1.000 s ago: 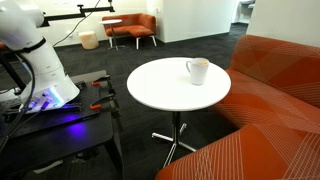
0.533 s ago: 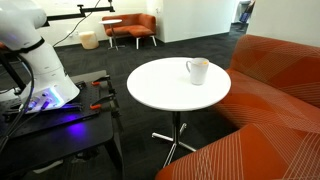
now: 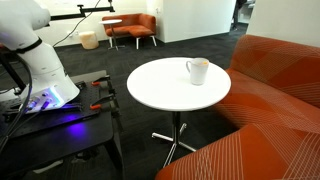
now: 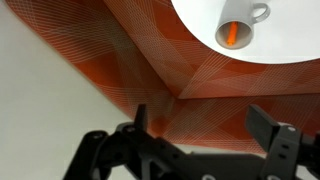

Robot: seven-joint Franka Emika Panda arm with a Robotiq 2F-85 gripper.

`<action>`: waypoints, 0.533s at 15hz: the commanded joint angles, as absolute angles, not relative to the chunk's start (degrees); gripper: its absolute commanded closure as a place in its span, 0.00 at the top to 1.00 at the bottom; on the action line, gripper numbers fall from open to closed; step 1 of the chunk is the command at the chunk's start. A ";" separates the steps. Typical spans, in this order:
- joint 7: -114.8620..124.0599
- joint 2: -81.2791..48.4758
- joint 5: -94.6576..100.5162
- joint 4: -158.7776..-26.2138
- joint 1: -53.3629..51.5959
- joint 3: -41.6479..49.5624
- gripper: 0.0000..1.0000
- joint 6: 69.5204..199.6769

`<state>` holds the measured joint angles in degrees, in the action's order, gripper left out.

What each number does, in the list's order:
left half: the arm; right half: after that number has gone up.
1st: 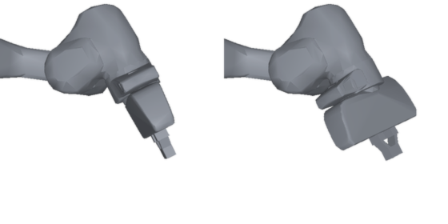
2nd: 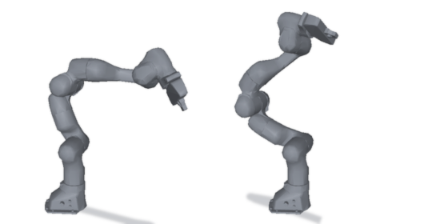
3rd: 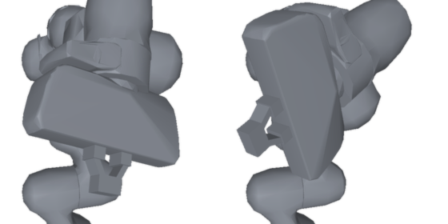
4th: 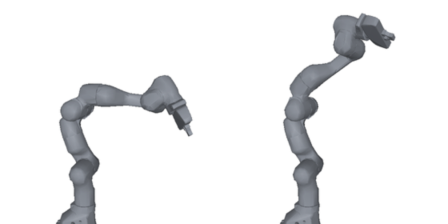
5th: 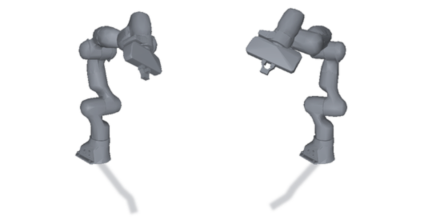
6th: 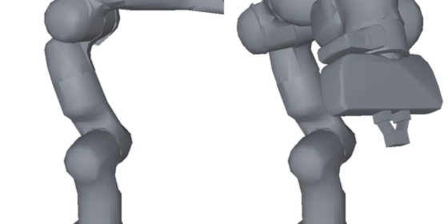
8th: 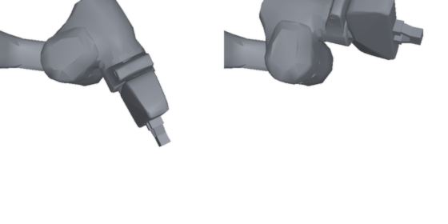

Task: Place the marker on the table

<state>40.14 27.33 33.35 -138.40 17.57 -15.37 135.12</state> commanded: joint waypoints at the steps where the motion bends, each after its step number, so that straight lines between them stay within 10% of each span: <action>1: 51.27 21.39 40.18 -134.40 18.28 -15.67 1.00 136.19; 8: 78.84 12.99 62.07 -130.38 14.61 -12.83 1.00 135.47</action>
